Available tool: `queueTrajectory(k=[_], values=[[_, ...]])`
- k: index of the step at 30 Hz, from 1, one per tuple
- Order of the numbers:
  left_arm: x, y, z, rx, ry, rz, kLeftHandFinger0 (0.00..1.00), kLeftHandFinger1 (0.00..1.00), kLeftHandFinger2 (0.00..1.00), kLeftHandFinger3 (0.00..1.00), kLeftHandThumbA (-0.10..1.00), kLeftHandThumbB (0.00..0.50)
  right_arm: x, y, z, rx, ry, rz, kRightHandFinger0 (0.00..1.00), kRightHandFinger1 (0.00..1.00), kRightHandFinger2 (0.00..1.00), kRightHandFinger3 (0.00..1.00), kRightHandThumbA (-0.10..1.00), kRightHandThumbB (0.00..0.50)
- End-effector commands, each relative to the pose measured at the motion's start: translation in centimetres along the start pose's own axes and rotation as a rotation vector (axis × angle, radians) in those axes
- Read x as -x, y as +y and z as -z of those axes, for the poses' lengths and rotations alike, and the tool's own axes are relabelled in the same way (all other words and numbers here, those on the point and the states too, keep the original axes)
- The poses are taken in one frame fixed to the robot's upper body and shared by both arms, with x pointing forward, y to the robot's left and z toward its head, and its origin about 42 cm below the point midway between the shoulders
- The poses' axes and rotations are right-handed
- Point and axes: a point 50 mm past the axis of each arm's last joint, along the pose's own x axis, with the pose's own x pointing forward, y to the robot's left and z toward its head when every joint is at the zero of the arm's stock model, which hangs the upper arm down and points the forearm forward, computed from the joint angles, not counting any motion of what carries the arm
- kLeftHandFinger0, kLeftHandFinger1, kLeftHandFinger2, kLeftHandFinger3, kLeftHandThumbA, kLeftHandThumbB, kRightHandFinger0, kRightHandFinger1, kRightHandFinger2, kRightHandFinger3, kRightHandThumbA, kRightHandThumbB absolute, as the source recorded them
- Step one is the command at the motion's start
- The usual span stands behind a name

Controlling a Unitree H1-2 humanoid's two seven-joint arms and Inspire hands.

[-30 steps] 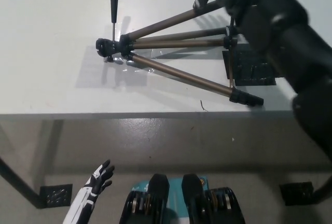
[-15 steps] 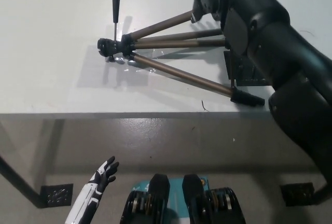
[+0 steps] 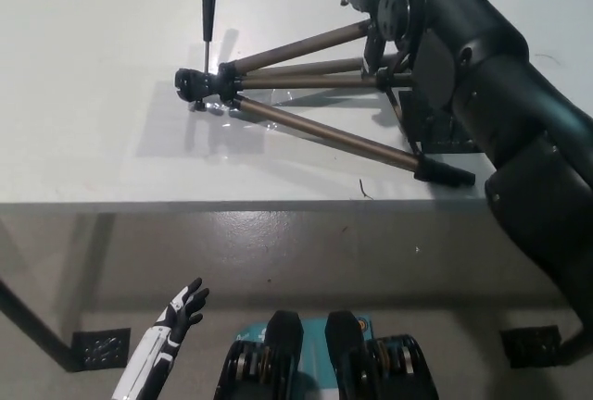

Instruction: A tripod lies near the right hand side of the table and the robot grab a leg of the tripod using its right hand and put it up right.

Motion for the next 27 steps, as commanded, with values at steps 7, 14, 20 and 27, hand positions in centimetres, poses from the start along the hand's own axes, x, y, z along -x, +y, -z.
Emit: queueTrajectory(k=[7,14,20,27], values=[[0.0,0.7,-1.0,-0.03,-0.058,0.032,1.0,1.0,1.0,1.0,1.0,0.387,-0.2,0.1,2.9,0.245,-0.048,0.576,0.0,0.03,0.23,0.51,-0.1,0.283],[0.2,0.4,-0.7,-0.026,-0.038,0.029,1.0,1.0,1.0,1.0,1.0,0.404,0.2,-0.1,3.0,0.212,-0.129,0.71,0.0,0.12,0.49,0.41,-0.1,0.265],[0.5,0.3,-0.5,-0.034,-0.035,0.049,1.0,1.0,1.0,1.0,1.0,0.385,0.5,-0.4,3.1,0.092,-0.16,0.788,0.0,0.0,0.45,0.4,-0.1,0.186],[0.7,0.2,-0.5,-0.039,-0.023,0.061,1.0,1.0,1.0,1.0,1.0,0.384,2.8,-6.5,2.1,-0.51,-0.257,0.89,0.0,0.16,0.64,0.4,-0.1,0.124]])
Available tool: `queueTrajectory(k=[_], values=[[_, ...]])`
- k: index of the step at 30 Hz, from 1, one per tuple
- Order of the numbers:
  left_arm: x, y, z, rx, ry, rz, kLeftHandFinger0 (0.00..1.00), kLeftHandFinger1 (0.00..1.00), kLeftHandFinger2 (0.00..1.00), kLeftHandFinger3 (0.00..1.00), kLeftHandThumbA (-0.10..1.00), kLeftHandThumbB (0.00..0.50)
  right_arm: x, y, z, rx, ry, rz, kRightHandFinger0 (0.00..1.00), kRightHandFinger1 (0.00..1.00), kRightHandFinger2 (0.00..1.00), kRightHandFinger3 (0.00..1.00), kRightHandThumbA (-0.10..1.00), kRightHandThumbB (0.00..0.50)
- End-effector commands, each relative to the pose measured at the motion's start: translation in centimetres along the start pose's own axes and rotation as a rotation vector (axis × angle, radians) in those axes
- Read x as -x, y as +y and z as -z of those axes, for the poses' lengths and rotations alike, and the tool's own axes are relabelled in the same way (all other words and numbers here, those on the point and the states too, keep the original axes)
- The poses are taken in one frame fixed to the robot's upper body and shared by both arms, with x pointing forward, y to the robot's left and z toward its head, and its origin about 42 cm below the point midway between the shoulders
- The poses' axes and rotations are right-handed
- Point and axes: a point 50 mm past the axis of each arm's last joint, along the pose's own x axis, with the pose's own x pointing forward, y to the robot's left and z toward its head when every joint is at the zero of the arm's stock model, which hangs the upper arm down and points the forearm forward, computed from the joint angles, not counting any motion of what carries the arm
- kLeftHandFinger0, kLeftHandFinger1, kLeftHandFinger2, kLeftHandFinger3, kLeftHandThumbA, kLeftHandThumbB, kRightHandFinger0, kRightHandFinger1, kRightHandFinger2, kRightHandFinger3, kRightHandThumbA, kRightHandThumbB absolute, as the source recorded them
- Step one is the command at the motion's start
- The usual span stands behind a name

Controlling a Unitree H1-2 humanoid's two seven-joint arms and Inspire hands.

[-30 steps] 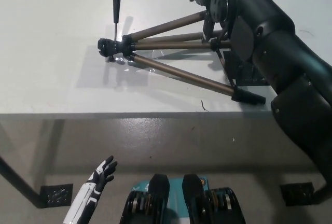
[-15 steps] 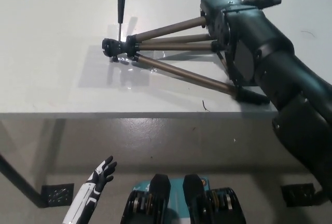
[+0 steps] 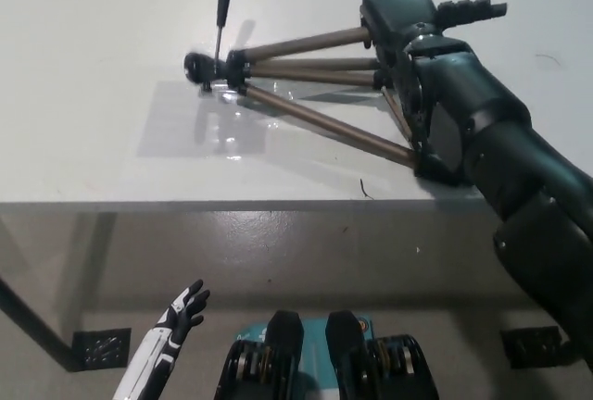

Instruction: A tripod lies near the right hand side of the table and the robot grab a leg of the tripod using its right hand and put it up right.

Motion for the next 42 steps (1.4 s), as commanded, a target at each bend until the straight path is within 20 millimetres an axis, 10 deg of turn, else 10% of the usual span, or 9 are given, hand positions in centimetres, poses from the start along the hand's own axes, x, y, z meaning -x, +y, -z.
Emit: queueTrajectory(k=[1,3,10,20,24,31,40,42], values=[[0.6,0.3,-0.7,-0.042,-0.029,0.058,1.0,1.0,1.0,1.0,1.0,0.385,-0.7,-13.7,-0.5,-0.62,-0.064,0.536,0.0,0.19,0.66,0.46,-0.1,0.127],[0.5,0.2,-0.7,-0.043,-0.021,0.059,1.0,1.0,1.0,1.0,1.0,0.397,-0.6,-15.1,-0.5,-0.697,-0.078,0.57,0.0,0.18,0.64,0.6,-0.1,0.122],[0.9,-0.1,-0.6,-0.061,-0.004,0.051,1.0,1.0,1.0,1.0,1.0,0.431,-0.3,-19.4,-1.5,-1.02,-0.045,0.639,0.0,0.09,0.55,0.62,-0.1,0.111],[1.7,-0.3,-0.2,-0.049,0.009,0.065,1.0,1.0,1.0,1.0,1.0,0.421,-0.4,-16.0,-0.6,-1.241,0.006,0.665,0.0,0.0,0.34,0.42,-0.1,0.097],[1.9,-0.4,0.1,-0.04,-0.008,0.061,1.0,1.0,1.0,1.0,1.0,0.392,-0.3,-12.0,-0.4,-1.34,0.043,0.659,0.0,0.0,0.23,0.24,-0.1,0.123],[2.1,-0.7,0.1,-0.017,-0.002,0.048,1.0,1.0,1.0,1.0,1.0,0.404,0.1,-5.2,-0.8,-1.486,0.136,0.557,0.0,0.0,0.34,0.42,-0.1,0.128],[2.1,-0.7,0.1,-0.033,-0.007,0.047,1.0,1.0,1.0,1.0,1.0,0.422,2.3,3.8,-1.8,-1.47,0.222,0.496,0.0,0.0,0.26,0.21,-0.1,0.158],[2.1,-0.7,0.0,-0.031,-0.003,0.044,1.0,1.0,1.0,1.0,1.0,0.431,3.3,7.0,-1.6,-1.44,0.267,0.46,0.0,0.0,0.28,0.28,-0.1,0.144]])
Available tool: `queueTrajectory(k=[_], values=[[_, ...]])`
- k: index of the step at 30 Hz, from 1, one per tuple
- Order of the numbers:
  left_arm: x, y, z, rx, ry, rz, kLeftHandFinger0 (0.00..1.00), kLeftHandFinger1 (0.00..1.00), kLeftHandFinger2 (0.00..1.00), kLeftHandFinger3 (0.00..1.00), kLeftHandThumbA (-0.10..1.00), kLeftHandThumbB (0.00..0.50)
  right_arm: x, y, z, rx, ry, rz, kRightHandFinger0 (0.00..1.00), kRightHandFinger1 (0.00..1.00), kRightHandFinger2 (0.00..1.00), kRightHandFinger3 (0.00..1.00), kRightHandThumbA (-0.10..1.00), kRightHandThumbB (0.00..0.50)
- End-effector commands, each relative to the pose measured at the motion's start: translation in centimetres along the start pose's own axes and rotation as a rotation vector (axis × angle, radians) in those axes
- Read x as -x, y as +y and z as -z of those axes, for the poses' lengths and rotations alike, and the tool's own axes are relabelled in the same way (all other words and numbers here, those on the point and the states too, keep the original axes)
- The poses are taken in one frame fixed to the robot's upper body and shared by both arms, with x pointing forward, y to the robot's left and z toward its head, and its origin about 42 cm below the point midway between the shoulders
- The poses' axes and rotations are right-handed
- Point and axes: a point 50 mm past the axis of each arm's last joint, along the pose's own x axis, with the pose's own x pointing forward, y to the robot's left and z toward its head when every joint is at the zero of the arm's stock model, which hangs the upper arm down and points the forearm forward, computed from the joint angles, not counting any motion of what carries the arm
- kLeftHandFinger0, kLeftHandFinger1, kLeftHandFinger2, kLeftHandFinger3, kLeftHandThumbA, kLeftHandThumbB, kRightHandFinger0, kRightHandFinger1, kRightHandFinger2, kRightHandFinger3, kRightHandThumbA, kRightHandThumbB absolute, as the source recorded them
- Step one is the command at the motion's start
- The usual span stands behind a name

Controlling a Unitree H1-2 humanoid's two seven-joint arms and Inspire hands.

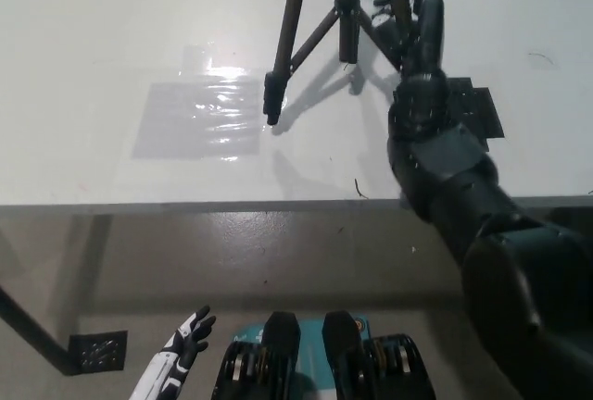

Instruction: A tripod lies near the right hand side of the table and the robot grab a leg of the tripod using its right hand and put it up right.

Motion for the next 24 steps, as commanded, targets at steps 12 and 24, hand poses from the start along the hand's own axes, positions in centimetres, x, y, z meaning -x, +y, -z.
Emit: queueTrajectory(k=[12,24], values=[[-0.3,0.4,-1.0,-0.019,-0.078,-0.002,1.0,1.0,1.0,1.0,1.0,0.411,3.9,-2.2,9.0,0.115,0.044,-0.009,0.0,0.0,0.32,0.35,-0.1,0.157],[-0.5,0.7,-1.0,-0.026,-0.082,0.003,1.0,1.0,1.0,1.0,1.0,0.388,2.1,-5.1,8.5,0.226,-0.076,-0.252,0.84,1.0,1.0,1.0,0.61,0.471]])
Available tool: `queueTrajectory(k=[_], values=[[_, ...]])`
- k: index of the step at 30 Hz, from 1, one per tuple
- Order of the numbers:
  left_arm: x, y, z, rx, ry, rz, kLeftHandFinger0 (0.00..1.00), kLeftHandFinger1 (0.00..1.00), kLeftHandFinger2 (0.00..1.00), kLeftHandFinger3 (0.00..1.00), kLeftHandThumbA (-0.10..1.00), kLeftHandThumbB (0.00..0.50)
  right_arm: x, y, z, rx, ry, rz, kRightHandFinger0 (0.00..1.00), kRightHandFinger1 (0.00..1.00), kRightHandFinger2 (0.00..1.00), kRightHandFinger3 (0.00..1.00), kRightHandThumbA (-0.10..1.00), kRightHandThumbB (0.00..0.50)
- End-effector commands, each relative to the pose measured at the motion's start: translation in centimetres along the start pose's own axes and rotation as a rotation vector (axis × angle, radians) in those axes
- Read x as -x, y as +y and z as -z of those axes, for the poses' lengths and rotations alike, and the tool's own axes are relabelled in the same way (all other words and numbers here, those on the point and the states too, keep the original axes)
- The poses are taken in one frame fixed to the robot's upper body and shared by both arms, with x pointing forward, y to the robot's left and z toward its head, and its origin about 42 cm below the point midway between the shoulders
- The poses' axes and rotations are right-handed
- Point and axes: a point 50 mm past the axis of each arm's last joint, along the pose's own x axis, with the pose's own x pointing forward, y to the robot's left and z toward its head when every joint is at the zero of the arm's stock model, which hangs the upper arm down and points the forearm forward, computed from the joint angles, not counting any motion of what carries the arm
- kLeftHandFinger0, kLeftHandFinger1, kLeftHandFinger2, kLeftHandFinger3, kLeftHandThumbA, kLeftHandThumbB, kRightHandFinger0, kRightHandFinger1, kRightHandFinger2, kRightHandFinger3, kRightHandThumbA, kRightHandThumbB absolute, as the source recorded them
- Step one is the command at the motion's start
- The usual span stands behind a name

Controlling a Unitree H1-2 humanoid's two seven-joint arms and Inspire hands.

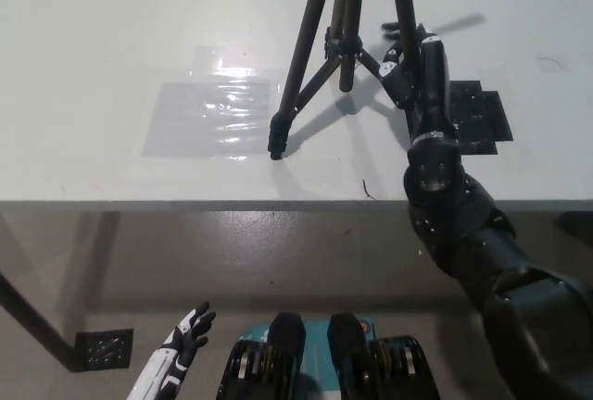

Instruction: A tripod lies near the right hand side of the table and the robot grab a leg of the tripod using its right hand and put it up right.

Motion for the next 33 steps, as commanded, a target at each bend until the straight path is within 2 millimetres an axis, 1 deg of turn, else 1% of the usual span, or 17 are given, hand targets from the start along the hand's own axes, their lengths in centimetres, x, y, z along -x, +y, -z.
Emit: queueTrajectory(k=[1,2,4,8,9,10,13,17,19,21,23,24,26,27,29,31,33], values=[[-0.1,0.5,-0.7,-0.018,-0.055,0.005,1.0,1.0,1.0,1.0,1.0,0.394,0.8,-1.6,3.3,-0.001,0.083,-0.227,1.0,1.0,1.0,1.0,0.7,0.499],[-0.1,0.4,-0.6,-0.02,-0.053,0.005,1.0,1.0,1.0,1.0,1.0,0.395,0.5,-1.8,3.1,0.004,0.087,-0.281,1.0,1.0,1.0,1.0,0.77,0.5],[0.0,0.4,-0.6,-0.021,-0.048,0.01,1.0,1.0,1.0,1.0,1.0,0.392,0.0,-2.2,2.6,-0.009,0.071,-0.312,1.0,1.0,1.0,1.0,0.82,0.5],[-0.1,0.4,-0.5,-0.029,-0.053,0.021,1.0,1.0,1.0,1.0,1.0,0.388,-0.8,-3.0,1.7,-0.065,0.054,-0.316,1.0,1.0,1.0,1.0,0.87,0.5],[-0.1,0.4,-0.5,-0.029,-0.052,0.022,1.0,1.0,1.0,1.0,1.0,0.399,-0.9,-3.1,1.6,-0.068,0.051,-0.317,1.0,1.0,1.0,1.0,0.95,0.5],[-0.1,0.4,-0.6,-0.025,-0.051,0.022,1.0,1.0,1.0,1.0,1.0,0.399,-1.3,-3.4,1.3,-0.069,0.042,-0.317,1.0,1.0,1.0,1.0,0.94,0.5],[0.4,0.2,-0.4,-0.022,-0.037,0.022,1.0,1.0,1.0,1.0,1.0,0.412,-1.9,-4.4,0.5,-0.249,0.036,-0.321,1.0,1.0,1.0,1.0,0.87,0.5],[0.4,0.3,-0.4,-0.025,-0.033,0.024,1.0,1.0,1.0,1.0,1.0,0.414,-2.7,-6.0,-1.9,-0.412,-0.063,-0.336,1.0,1.0,1.0,1.0,0.84,0.5],[0.5,0.3,-0.4,-0.026,-0.029,0.023,1.0,1.0,1.0,1.0,1.0,0.414,-2.8,-7.2,-4.0,-0.444,-0.151,-0.346,1.0,1.0,1.0,1.0,0.87,0.5],[0.5,0.3,-0.3,-0.026,-0.024,0.02,1.0,1.0,1.0,1.0,1.0,0.418,-2.8,-9.0,-7.4,-0.455,-0.281,-0.325,1.0,1.0,1.0,1.0,0.91,0.5],[0.6,0.3,-0.1,-0.022,-0.022,0.014,1.0,1.0,1.0,1.0,1.0,0.418,-2.1,-11.1,-11.4,-0.524,-0.427,-0.318,1.0,1.0,1.0,1.0,0.84,0.5],[0.6,0.3,-0.1,-0.02,-0.021,0.012,1.0,1.0,1.0,1.0,1.0,0.419,-2.0,-11.3,-12.2,-0.533,-0.449,-0.318,1.0,1.0,1.0,1.0,0.83,0.5],[0.8,0.3,0.1,-0.022,-0.019,0.015,1.0,1.0,1.0,1.0,1.0,0.412,-0.7,-13.7,-16.6,-0.5,-0.59,-0.295,1.0,1.0,1.0,1.0,0.83,0.5],[0.9,0.2,0.2,-0.02,-0.013,0.017,1.0,1.0,1.0,1.0,1.0,0.417,0.0,-14.9,-18.5,-0.496,-0.638,-0.293,1.0,1.0,1.0,1.0,0.8,0.5],[1.0,0.2,0.3,-0.019,-0.007,0.018,1.0,1.0,1.0,1.0,1.0,0.424,1.4,-17.0,-21.4,-0.473,-0.716,-0.284,1.0,1.0,1.0,1.0,0.79,0.5],[1.1,0.2,0.4,-0.023,-0.005,0.016,1.0,1.0,1.0,1.0,1.0,0.425,2.2,-18.2,-22.8,-0.446,-0.766,-0.27,1.0,1.0,1.0,1.0,0.81,0.5],[1.2,0.0,0.6,-0.021,0.001,0.016,1.0,1.0,1.0,1.0,1.0,0.427,3.9,-19.8,-24.2,-0.382,-0.833,-0.236,1.0,1.0,1.0,1.0,0.87,0.5]])
